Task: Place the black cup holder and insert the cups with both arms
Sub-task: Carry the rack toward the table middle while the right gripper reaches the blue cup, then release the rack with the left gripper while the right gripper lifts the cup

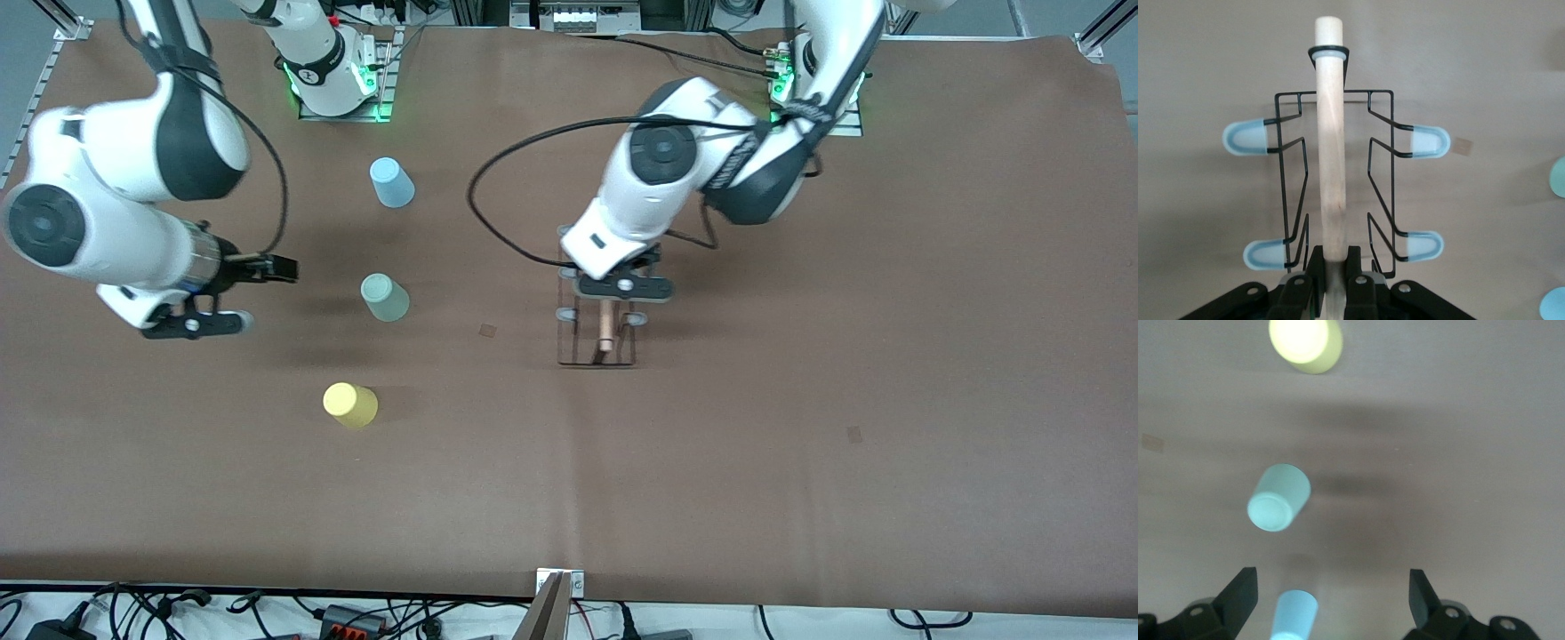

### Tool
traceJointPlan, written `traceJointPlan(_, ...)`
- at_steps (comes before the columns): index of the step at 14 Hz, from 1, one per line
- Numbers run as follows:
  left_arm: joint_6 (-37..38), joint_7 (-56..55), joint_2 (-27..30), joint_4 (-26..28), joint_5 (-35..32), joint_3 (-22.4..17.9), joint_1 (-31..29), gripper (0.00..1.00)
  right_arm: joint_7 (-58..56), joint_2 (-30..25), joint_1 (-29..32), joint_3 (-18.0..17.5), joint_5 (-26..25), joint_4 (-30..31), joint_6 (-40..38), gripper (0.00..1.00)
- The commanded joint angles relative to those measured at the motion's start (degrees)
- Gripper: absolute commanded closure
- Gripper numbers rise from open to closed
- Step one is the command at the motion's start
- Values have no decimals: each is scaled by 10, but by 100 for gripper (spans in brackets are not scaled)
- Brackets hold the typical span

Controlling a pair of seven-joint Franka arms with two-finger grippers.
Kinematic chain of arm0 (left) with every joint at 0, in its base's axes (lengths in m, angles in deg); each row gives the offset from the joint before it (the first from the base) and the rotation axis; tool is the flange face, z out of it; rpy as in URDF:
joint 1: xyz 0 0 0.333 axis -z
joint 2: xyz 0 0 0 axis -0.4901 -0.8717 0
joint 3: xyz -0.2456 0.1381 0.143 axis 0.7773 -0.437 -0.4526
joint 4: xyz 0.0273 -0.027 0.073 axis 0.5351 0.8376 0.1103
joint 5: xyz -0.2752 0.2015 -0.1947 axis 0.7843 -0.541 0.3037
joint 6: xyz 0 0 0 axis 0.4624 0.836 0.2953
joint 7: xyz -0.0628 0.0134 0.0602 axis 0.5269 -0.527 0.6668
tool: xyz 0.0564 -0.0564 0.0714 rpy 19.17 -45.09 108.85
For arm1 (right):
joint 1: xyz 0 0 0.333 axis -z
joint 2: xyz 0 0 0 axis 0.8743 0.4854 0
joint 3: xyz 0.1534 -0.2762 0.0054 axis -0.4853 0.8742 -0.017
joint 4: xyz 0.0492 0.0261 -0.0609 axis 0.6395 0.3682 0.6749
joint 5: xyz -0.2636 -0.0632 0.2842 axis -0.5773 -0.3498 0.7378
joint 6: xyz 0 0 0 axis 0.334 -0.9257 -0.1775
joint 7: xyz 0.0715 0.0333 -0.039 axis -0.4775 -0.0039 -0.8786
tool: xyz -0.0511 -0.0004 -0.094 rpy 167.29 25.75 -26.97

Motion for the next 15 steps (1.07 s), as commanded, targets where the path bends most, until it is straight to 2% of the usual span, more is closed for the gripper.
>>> traceJointPlan(1, -11, -5, -32, -49, 8, -9, 18, 100, 30, 28, -28, 2, 15, 8, 35, 0)
traceJointPlan(3, -34, -4, -45, -49, 6, -9, 24, 100, 37, 44, -30, 2, 19, 24, 68, 0)
traceJointPlan(5, -48, -5, -59, -49, 5, -9, 26, 100, 65, 61, -44, 2, 47, 40, 100, 0)
traceJointPlan(6, -49, -8, -60, -49, 4, -9, 26, 97, 75, 64, -54, 3, 47, 49, 119, 0)
traceJointPlan(8, -49, -9, -63, -49, 5, -9, 26, 86, 94, 69, -66, 3, 47, 81, 160, 0)
traceJointPlan(9, -48, -10, -62, -49, 8, -9, 22, 74, 98, 69, -67, 2, 47, 100, 177, 0)
traceJointPlan(10, -45, -10, -57, -49, 10, -9, 19, 50, 103, 69, -68, 2, 48, 114, 183, 0)
traceJointPlan(11, -42, -8, -48, -51, 10, -14, 10, 20, 111, 68, -71, 2, 47, 123, 183, 0)
traceJointPlan(12, -28, -8, -27, -49, 9, -11, -5, 0, 114, 68, -73, 3, 47, 129, 183, 0)
traceJointPlan(15, 38, -4, 15, -52, 9, -15, -45, 0, 125, 73, -79, 3, 47, 141, 187, 0)
